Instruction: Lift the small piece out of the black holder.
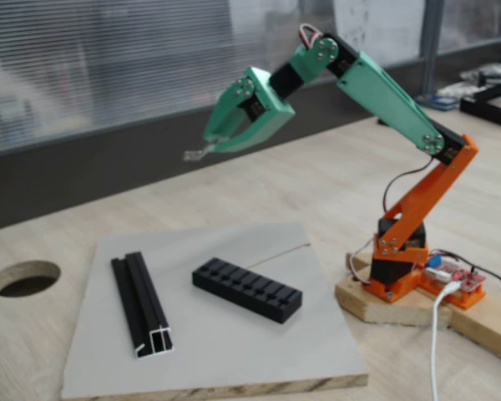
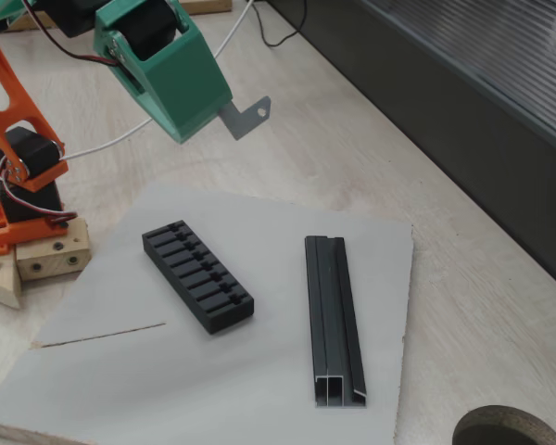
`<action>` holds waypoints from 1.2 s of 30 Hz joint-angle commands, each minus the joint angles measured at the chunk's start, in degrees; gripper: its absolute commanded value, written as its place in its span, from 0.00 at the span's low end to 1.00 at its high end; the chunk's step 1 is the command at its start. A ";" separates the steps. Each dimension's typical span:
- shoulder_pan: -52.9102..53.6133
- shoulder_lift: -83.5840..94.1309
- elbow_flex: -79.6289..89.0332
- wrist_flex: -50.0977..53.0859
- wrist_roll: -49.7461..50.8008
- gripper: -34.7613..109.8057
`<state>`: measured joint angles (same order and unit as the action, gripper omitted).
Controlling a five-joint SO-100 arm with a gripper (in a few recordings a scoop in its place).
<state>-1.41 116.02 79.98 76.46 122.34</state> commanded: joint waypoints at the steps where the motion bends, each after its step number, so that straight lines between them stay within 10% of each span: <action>1: 0.35 1.49 -1.49 -0.26 0.70 0.26; 36: 0.35 1.58 -1.58 -0.26 0.70 0.26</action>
<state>-1.41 116.02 79.98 76.46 122.34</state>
